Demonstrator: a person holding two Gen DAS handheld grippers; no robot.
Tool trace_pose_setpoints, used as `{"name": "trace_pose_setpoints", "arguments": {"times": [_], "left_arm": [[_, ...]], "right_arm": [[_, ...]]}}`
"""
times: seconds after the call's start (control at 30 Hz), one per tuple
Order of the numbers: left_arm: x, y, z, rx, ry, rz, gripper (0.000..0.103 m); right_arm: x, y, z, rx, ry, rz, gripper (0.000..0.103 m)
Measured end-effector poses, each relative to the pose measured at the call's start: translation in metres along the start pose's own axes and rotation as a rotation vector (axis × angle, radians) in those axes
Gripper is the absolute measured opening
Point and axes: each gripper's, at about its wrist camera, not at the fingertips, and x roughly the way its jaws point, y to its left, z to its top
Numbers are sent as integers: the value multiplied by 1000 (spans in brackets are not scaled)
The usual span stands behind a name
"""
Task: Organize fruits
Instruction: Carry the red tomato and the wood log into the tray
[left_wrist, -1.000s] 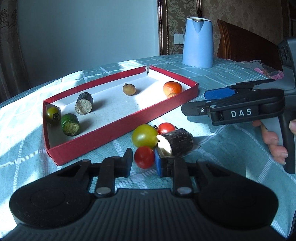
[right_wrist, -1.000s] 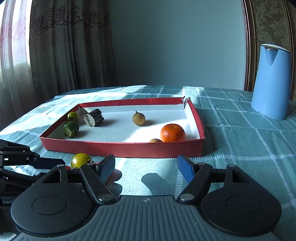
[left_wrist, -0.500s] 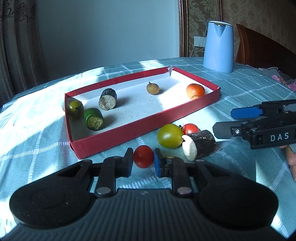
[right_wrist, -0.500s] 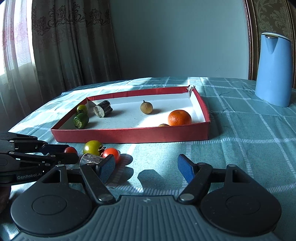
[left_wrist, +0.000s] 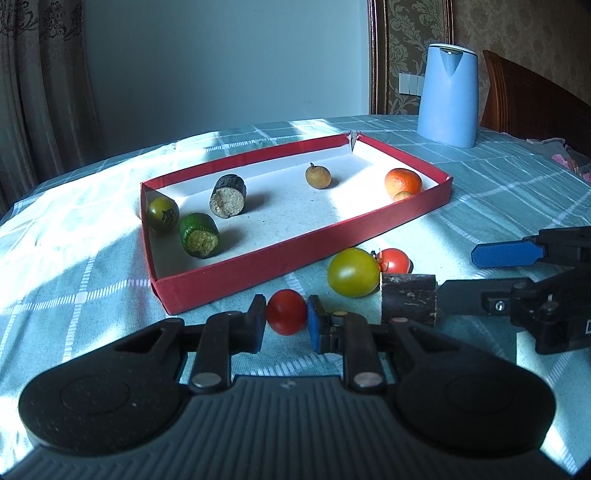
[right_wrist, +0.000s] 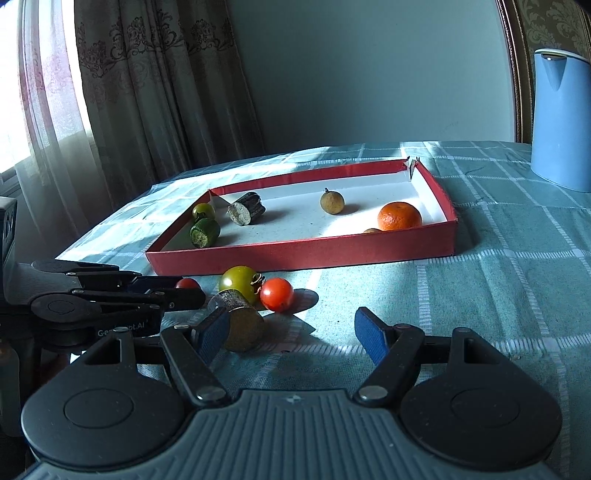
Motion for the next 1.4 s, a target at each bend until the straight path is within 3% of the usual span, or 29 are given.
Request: {"name": "trace_pose_setpoints", "arguments": {"times": [0.1,0.23,0.33,0.43,0.5,0.93,1.4], "left_arm": [[0,2,0,-9,1,8,21],[1,2,0,-9,4,12,21],[1,1,0,-9,6,13,21],[1,1,0,-8,6,13,21],[1,1,0,-5,6,15,21],[-2,-2,-1,12,-15,11,21],[-14,-5,-1,18,-78,19,21]], "right_arm": [[4,8,0,-11,30,39,74],[18,17,0,-52,48,29,74],[25,20,3,-77,62,38,59],[31,21,4,-90,78,35,56],[32,21,4,-99,78,47,41],[26,21,2,-90,55,56,40],[3,20,5,-142,-90,-19,40]]}}
